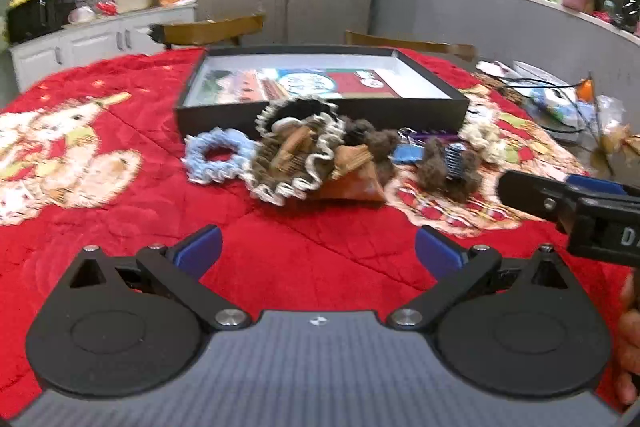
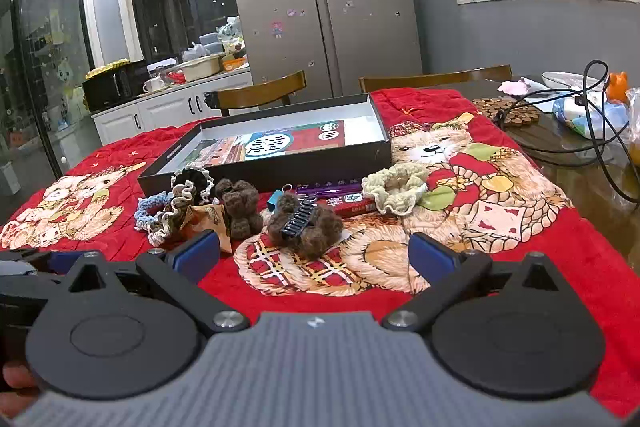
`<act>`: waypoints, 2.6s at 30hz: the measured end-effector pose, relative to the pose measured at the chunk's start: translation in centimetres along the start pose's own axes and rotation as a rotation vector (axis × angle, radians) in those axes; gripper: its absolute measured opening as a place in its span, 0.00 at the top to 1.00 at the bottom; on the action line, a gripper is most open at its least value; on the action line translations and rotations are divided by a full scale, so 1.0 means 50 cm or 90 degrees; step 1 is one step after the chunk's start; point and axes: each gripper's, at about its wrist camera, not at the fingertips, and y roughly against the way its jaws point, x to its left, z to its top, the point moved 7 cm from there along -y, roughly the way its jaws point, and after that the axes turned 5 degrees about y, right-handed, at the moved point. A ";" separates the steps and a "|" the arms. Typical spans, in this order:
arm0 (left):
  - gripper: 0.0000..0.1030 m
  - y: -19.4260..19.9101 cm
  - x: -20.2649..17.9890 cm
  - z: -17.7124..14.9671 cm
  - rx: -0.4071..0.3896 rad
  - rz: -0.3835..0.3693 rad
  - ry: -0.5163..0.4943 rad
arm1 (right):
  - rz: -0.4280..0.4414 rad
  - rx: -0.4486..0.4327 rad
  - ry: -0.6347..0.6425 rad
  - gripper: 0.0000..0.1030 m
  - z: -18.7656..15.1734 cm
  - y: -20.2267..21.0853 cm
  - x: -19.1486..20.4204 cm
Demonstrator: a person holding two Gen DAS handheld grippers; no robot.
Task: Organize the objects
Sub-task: 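Move the left tool to the gold paper pyramid ornament and grasp it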
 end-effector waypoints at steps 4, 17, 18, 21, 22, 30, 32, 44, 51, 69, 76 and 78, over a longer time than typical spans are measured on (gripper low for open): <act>0.00 0.012 0.002 0.006 -0.039 0.026 -0.016 | 0.001 -0.001 -0.001 0.00 0.000 0.001 0.000; 0.00 -0.001 0.007 0.004 -0.005 -0.005 0.001 | 0.011 0.003 -0.005 0.00 -0.003 -0.001 0.004; 0.00 -0.002 0.007 0.004 -0.007 -0.001 0.000 | 0.013 0.004 -0.005 0.00 -0.003 -0.001 0.004; 0.00 -0.002 0.007 0.003 -0.009 0.013 -0.008 | 0.013 0.006 -0.005 0.00 -0.004 -0.001 0.006; 0.00 -0.003 0.007 0.003 -0.008 0.012 -0.009 | 0.012 0.006 -0.003 0.00 -0.004 -0.001 0.007; 0.00 -0.005 0.010 0.004 0.001 0.001 0.000 | 0.016 0.005 -0.001 0.00 0.000 -0.003 0.011; 0.00 -0.008 0.011 0.004 0.005 -0.004 0.004 | 0.018 0.006 -0.004 0.00 0.001 -0.004 0.011; 0.11 -0.035 0.021 -0.001 0.047 -0.023 0.032 | 0.022 0.003 -0.032 0.00 0.003 -0.015 -0.018; 0.14 -0.041 0.011 0.003 0.043 -0.051 0.039 | 0.023 -0.007 -0.051 0.00 0.011 -0.014 -0.038; 0.24 -0.132 -0.038 0.050 0.038 -0.008 -0.008 | 0.047 0.010 -0.051 0.00 0.019 -0.065 -0.041; 0.41 -0.141 -0.043 0.052 0.035 -0.012 -0.026 | 0.068 0.032 -0.069 0.01 0.013 -0.108 -0.017; 0.43 -0.140 -0.041 0.052 0.034 -0.021 -0.023 | 0.070 0.039 -0.069 0.03 0.012 -0.118 -0.009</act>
